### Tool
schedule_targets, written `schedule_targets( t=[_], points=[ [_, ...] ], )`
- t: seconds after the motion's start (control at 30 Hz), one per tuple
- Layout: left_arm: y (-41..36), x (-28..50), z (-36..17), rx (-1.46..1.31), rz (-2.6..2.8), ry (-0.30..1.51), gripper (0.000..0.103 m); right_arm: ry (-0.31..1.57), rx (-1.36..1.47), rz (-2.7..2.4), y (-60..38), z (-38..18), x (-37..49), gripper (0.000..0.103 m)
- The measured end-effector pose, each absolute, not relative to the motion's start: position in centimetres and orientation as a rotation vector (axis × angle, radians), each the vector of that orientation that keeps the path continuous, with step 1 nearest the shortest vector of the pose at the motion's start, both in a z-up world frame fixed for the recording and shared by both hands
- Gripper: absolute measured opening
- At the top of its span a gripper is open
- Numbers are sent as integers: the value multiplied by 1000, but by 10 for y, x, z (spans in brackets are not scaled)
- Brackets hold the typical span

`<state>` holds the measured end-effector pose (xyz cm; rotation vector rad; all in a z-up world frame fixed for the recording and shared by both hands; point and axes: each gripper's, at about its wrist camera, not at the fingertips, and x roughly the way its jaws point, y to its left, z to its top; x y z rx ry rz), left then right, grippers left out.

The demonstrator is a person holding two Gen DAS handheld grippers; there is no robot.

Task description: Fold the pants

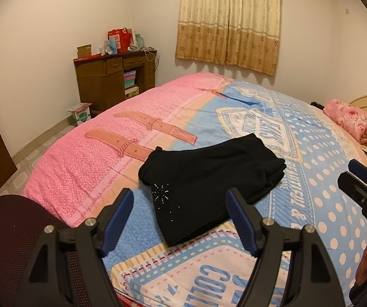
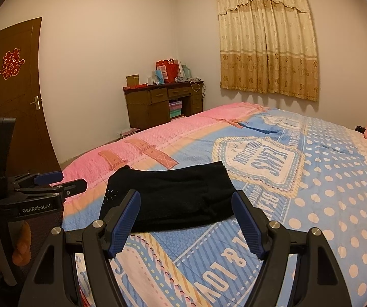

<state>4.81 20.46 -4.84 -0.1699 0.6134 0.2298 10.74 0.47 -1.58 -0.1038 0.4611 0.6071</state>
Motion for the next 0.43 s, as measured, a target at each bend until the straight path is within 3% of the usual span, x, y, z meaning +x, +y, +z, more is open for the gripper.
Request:
schedule_targets(
  t=[0.07,0.2,0.43],
  points=[
    [204,48,-48,-165,232,615,77,459,-104,609,5,-15,107,75],
    [203,46,-46,-143,236,608,88,456,-106,612,5,-14,106,75],
    [198,44,-44,-113,232,590,88,454,-109,616,6,-13,102,75]
  ],
)
